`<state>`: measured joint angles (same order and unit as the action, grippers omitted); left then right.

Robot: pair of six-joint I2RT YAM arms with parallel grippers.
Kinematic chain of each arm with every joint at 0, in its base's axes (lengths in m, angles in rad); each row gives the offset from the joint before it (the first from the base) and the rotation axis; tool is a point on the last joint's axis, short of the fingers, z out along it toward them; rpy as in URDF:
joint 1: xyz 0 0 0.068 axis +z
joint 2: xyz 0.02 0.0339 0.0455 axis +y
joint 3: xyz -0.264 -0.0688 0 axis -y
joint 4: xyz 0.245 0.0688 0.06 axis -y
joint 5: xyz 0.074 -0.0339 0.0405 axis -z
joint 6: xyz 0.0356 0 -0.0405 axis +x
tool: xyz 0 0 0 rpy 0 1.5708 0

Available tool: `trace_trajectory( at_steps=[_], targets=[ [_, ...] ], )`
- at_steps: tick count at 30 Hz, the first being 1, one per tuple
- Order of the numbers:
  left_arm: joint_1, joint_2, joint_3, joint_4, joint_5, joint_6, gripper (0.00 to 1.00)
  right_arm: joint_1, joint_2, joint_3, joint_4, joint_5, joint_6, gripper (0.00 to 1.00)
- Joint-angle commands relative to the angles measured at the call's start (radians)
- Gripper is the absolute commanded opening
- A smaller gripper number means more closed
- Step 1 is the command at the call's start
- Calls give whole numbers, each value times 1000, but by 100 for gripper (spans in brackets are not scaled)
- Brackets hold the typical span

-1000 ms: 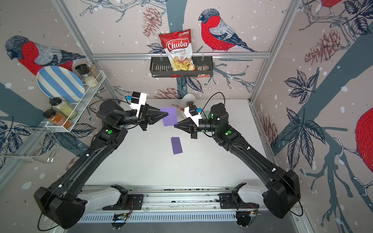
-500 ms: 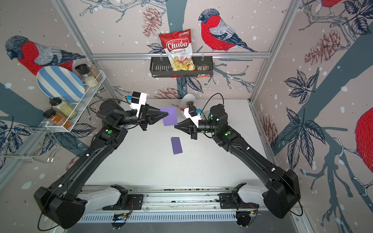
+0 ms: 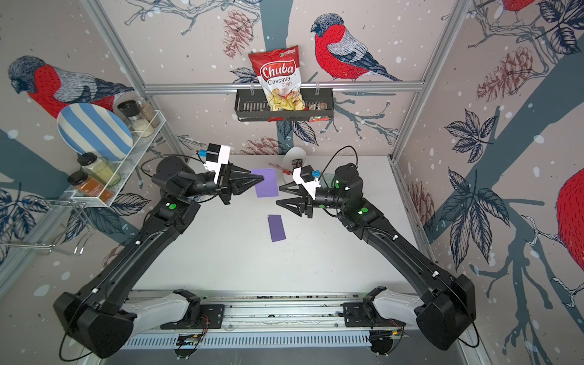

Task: Fold the square paper along the opposite sides
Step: Smooth out the paper.

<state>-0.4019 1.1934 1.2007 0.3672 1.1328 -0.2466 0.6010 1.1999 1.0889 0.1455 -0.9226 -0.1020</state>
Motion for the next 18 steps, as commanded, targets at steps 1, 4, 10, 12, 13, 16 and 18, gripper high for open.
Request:
trace_trajectory(
  at_steps=[1,4,10,12,13,16,18],
  targets=[
    [3,3,-16,26,2,10,0,-22,-26,39,19,-10,32,57],
    [3,10,-28,26,5,11,0,-42,-41,62,54,-25,62,60],
    [3,18,-57,75,28,-23,0,-68,-4,122,75,-55,102,60],
    [3,19,-65,97,34,-37,0,-71,20,142,72,-72,110,60],
    [2,20,-68,103,34,-41,0,-70,30,153,72,-84,115,60],
    [1,31,-81,132,39,-62,0,-70,48,177,81,-118,132,59],
    [2,42,-89,158,43,-81,0,-70,73,185,86,-128,140,59]
  ],
)
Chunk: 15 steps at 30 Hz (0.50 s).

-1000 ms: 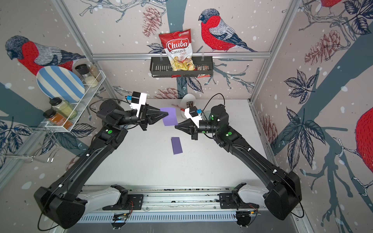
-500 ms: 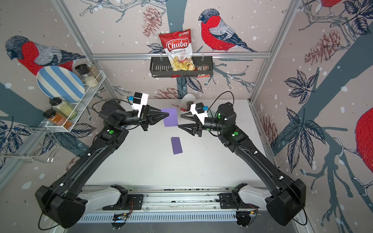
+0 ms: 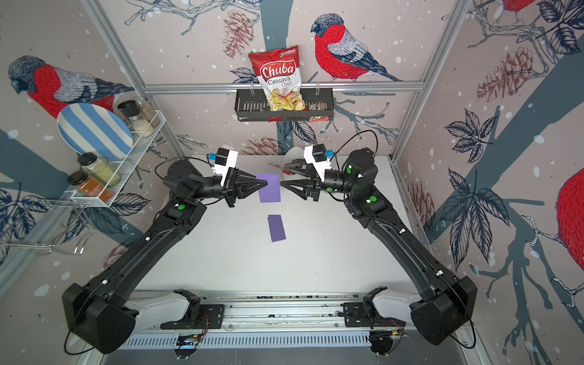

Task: Fold the square paper along the opposite sides
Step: Smooth out the paper.

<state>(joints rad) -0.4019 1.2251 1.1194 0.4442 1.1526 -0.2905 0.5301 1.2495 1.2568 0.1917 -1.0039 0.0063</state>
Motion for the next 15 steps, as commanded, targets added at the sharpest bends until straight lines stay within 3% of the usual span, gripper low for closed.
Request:
trace_trajectory(
  at_steps=[1,15],
  targets=[
    [2,13,-11,95,28,-48,0,3,31,22,40,-52,35,58],
    [2,24,-21,136,35,-79,0,25,70,41,38,-89,41,49]
  ],
)
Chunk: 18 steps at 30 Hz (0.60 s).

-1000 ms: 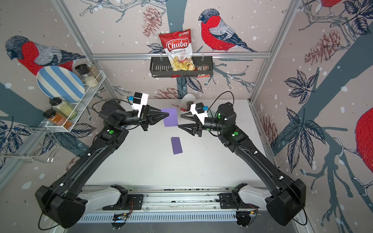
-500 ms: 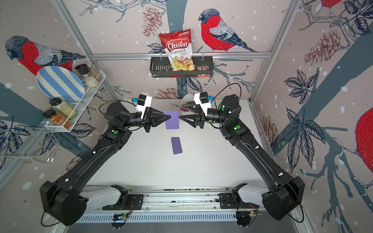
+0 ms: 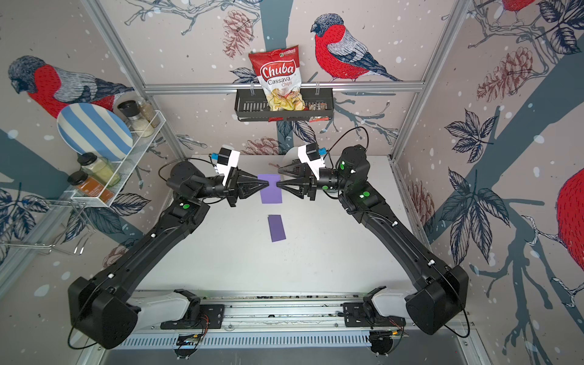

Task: Fold the square paper along the opposite sides
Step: Smooth out the paper.

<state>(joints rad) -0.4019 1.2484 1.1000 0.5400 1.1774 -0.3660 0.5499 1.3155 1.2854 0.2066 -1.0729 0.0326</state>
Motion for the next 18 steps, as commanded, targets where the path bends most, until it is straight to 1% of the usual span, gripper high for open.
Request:
trace_trajectory(
  at_steps=[1,9,13,15,18],
  targets=[
    [1,1,-1,40,8,-3,0,7,6,15,22,-21,14,47],
    [1,9,-2,37,7,0,0,13,15,23,19,-24,11,38],
    [2,8,-2,36,7,2,0,16,16,25,17,-22,9,31],
    [2,9,-3,35,7,2,0,15,16,25,17,-22,8,29],
    [1,8,-1,27,5,8,0,16,16,24,14,-21,6,22]
  ],
)
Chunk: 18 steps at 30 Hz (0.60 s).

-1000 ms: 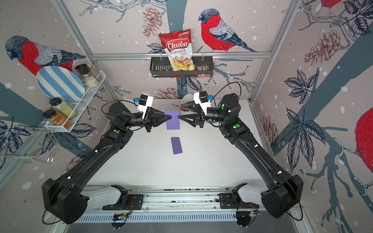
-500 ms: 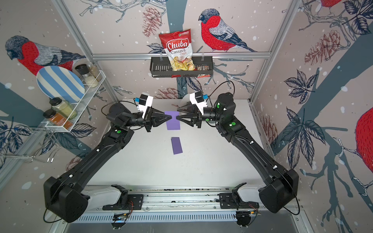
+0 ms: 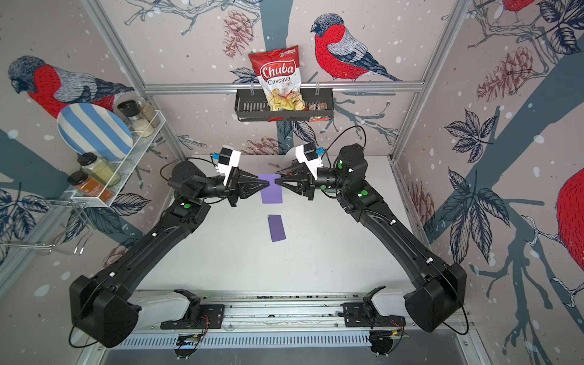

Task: Fold the square paper along the opposite sides
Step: Smooth out the paper.

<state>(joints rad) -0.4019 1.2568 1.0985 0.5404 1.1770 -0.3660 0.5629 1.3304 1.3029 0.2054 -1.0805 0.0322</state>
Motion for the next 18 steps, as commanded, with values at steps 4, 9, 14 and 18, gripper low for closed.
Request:
trace_trajectory(
  at_steps=[4,9,14,18],
  targets=[
    [2,3,3,16,3,13,0,3,-1,6,13,-6,3,0],
    [2,8,-1,-9,-14,29,0,7,-15,-9,3,28,-14,0],
    [2,16,-29,0,-60,24,0,7,-39,-72,-30,240,-41,60],
    [-1,37,-72,48,-120,-14,0,6,-88,-169,-19,571,1,77]
  ],
)
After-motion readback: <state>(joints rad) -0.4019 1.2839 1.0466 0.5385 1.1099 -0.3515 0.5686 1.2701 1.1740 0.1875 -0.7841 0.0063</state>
